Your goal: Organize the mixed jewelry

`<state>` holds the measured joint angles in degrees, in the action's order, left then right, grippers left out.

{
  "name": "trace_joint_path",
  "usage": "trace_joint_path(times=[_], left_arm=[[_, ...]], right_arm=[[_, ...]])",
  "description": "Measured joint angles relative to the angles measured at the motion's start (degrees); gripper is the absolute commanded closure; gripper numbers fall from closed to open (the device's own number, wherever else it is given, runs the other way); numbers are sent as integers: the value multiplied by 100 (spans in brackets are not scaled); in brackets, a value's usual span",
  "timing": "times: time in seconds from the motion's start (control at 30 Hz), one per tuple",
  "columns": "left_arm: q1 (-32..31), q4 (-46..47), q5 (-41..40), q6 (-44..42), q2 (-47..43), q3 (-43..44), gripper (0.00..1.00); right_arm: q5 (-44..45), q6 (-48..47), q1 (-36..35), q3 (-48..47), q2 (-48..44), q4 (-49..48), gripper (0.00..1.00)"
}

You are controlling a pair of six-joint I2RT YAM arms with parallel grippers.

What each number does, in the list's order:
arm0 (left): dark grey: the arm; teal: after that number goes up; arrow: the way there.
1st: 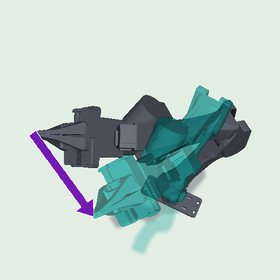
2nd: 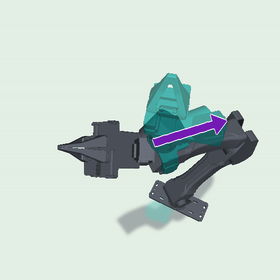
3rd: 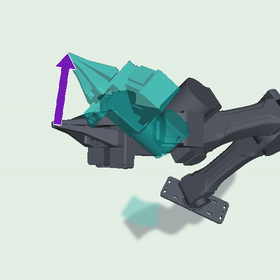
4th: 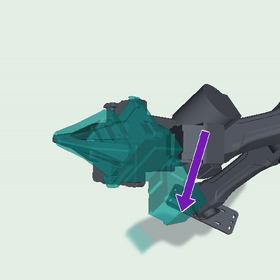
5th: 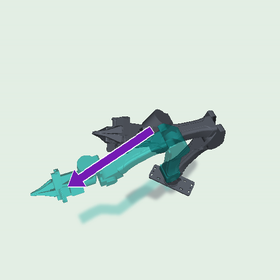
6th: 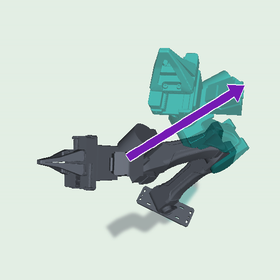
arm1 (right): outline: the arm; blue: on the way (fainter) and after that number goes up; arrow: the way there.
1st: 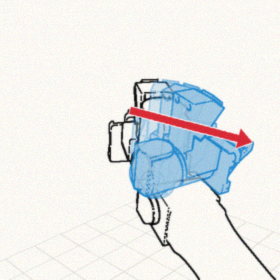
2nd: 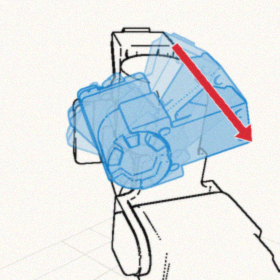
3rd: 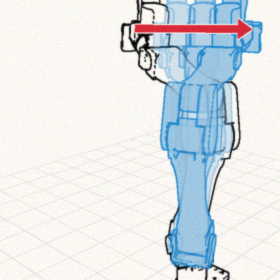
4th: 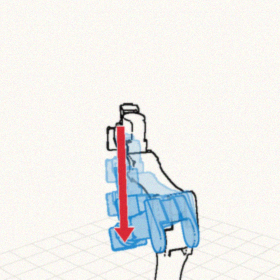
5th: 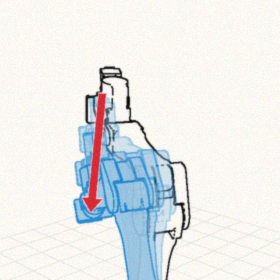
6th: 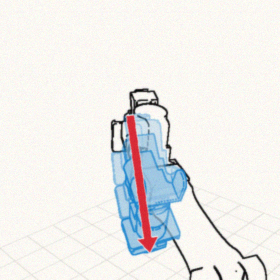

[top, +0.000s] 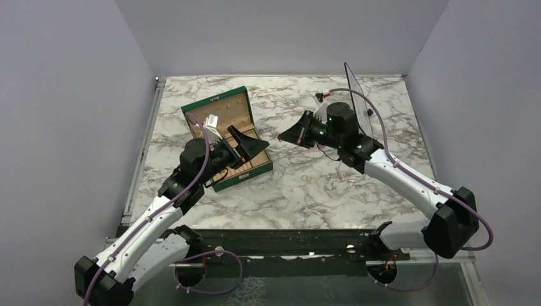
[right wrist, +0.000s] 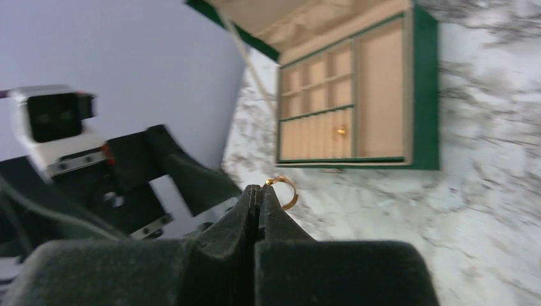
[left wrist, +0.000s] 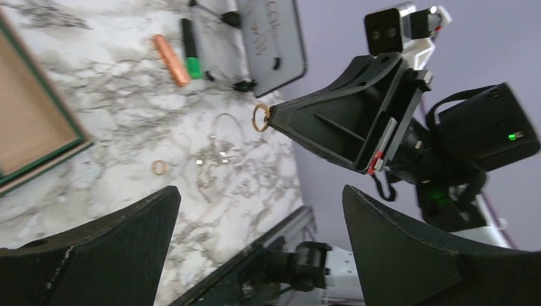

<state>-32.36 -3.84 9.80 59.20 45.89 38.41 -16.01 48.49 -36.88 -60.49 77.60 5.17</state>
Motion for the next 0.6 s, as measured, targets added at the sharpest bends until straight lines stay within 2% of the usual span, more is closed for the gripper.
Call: trace_joint_path(times=[0.1, 0.23, 0.43, 0.6], left_arm=[[0, 474, 282, 398, 31, 55, 14], [0, 1412, 542, 920, 4, -83, 14], [0, 2175, 706, 1397, -37, -262, 14], [-2, 2903, 804, 1897, 7, -573, 23]], right_arm=[[-365, 350, 0, 140, -334, -535, 99], [-706, 861, -2, 557, -691, -1443, 99], [-1189, 1443, -2, 763, -765, -2465, 99], [-1655, 1978, -2, 828, -752, -3209, 99]])
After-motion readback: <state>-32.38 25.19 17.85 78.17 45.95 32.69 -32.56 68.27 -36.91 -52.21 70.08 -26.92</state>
